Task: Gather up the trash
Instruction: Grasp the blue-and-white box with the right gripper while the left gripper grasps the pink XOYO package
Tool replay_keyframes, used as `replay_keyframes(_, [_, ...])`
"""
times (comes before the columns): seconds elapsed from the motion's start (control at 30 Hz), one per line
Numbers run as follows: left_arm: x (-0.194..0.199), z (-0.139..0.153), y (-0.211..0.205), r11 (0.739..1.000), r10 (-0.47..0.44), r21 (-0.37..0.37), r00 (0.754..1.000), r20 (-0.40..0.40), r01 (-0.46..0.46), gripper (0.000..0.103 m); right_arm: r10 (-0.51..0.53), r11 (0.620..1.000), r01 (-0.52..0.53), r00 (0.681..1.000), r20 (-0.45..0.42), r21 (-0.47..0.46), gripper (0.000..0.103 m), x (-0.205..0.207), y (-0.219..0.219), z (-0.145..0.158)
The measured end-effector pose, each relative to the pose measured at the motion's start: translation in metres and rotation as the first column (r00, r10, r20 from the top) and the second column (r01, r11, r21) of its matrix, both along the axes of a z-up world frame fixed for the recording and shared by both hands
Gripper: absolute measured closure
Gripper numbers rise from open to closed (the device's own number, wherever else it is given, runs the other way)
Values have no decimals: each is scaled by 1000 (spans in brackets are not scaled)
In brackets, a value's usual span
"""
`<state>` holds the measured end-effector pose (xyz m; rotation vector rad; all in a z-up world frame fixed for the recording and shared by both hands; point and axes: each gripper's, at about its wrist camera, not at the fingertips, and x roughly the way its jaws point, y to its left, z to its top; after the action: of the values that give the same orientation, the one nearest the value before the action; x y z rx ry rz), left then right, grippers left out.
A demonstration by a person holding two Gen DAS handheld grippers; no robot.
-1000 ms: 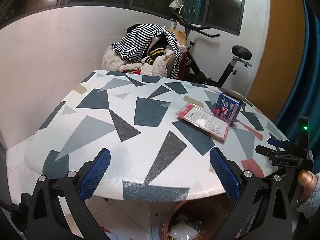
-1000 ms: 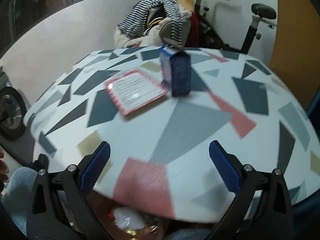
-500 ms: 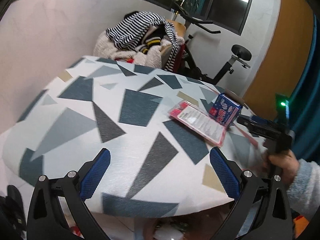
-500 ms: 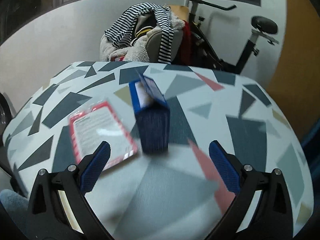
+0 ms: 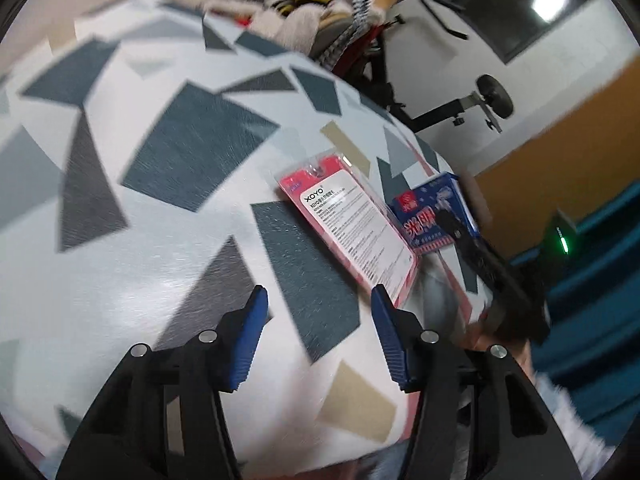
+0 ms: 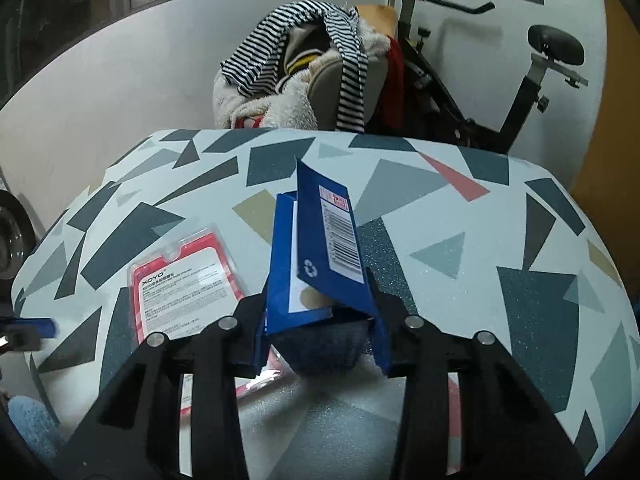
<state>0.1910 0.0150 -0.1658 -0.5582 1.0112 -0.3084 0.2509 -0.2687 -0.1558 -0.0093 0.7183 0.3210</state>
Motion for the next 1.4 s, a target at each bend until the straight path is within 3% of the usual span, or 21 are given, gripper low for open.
replay_keyframes(0.27, [49, -17, -18, 996, 47, -74, 994, -95, -54, 58, -7, 1000, 7, 1000, 13, 24, 61, -5, -1, -3])
replay_keyframes(0.37, [57, -24, -17, 992, 89, -81, 987, -136, -101, 74, -6, 1000, 6, 1000, 13, 26, 61, -5, -2, -2])
replay_keyframes(0.43, [58, -30, -17, 988, 119, -75, 980, -161, -132, 75, -4, 999, 3, 1000, 13, 34, 61, -5, -3, -3])
replay_keyframes(0.77, [52, -32, -31, 981, 183, -51, 976, -116, -190, 77, -3, 999, 2, 1000, 13, 44, 61, -6, -5, -2])
replay_keyframes(0.9, [52, -28, -43, 984, 177, 19, 980, -89, -176, 77, -3, 999, 3, 1000, 14, 43, 61, -6, -4, -3])
replay_keyframes(0.97, [53, -29, -42, 984, 176, 9, 980, -92, -176, 77, 1, 999, -2, 1000, 15, 41, 61, -5, -4, -3])
replay_keyframes(1.0, [54, -31, -39, 983, 179, -13, 979, -99, -182, 78, 2, 999, -2, 1000, 14, 43, 61, -5, -4, -3])
replay_keyframes(1.03, [54, -32, -36, 982, 184, -17, 977, -108, -187, 90, 2, 999, -3, 1000, 14, 43, 61, -4, -4, -3])
replay_keyframes(1.07, [53, -33, -33, 981, 185, -29, 976, -110, -189, 92, 1, 999, -2, 1000, 14, 44, 61, -5, -5, -3])
replay_keyframes(1.13, [48, -27, -27, 982, 181, -31, 981, -76, -184, 94, -6, 999, 5, 1000, 10, 45, 62, -4, -6, -2])
replay_keyframes(1.23, [38, 5, -19, 990, 140, 11, 989, 49, -140, 98, 8, 999, -9, 1000, 21, 41, 62, -12, -5, 9])
replay_keyframes(1.33, [21, 47, -13, 993, 74, 77, 978, 196, -90, 99, 14, 998, -17, 999, 42, 58, 62, -22, -7, 21])
replay_keyframes(1.4, [12, 64, -10, 992, 53, 96, 968, 245, -78, 99, 18, 998, -22, 998, 54, 65, 62, -28, -7, 28])
